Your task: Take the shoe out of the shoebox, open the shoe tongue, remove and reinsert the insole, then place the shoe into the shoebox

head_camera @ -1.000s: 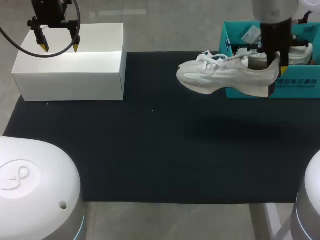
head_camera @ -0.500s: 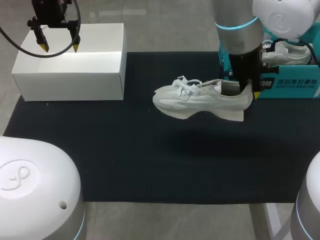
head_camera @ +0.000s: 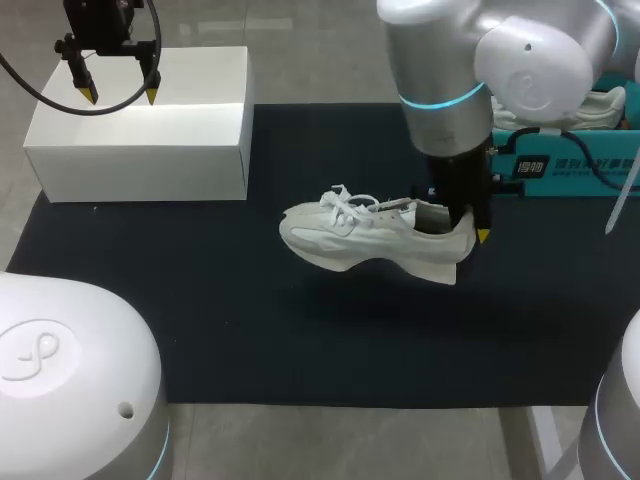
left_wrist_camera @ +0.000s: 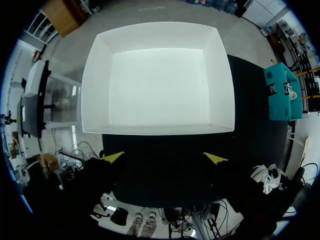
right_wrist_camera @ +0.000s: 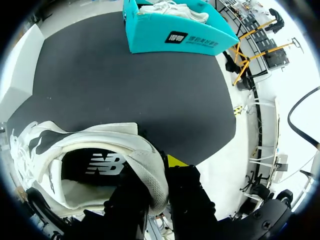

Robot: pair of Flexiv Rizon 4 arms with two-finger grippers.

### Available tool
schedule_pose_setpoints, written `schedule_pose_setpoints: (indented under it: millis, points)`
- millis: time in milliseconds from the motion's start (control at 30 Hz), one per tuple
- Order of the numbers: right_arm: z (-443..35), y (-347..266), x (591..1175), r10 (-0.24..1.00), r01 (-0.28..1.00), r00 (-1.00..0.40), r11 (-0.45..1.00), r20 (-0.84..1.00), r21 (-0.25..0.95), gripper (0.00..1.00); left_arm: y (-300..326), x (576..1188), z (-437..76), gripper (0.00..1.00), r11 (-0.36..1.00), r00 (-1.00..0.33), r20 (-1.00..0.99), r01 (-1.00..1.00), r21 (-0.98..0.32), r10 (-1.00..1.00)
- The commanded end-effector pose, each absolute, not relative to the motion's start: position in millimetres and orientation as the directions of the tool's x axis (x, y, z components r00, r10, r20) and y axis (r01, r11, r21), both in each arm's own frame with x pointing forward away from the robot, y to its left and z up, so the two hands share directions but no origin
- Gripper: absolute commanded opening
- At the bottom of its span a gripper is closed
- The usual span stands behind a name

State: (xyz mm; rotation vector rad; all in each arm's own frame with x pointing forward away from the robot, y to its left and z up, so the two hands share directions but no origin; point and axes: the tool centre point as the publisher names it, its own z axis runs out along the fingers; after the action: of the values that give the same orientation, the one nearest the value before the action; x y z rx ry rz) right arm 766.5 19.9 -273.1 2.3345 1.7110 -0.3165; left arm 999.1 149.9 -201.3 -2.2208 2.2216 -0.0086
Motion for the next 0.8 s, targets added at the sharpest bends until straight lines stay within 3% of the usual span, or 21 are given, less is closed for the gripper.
schedule_pose_setpoints:
  millis: [33, 800]
  points:
    - [-292.0, 27.4, 766.7, 0.895, 0.955, 0.296, -0.289, -0.333, 0.072, 0.0, 149.8, 999.3, -200.7, 1.0, 0.0, 0.0, 0.002, -1.0, -0.002, -1.0]
    - [-348.5, 36.0, 770.1, 0.873, 0.962, 0.272, -0.253, -0.404, 0.102, 0.0, 149.8, 999.3, -200.7, 1.0, 0.0, 0.0, 0.002, -1.0, -0.002, -1.0]
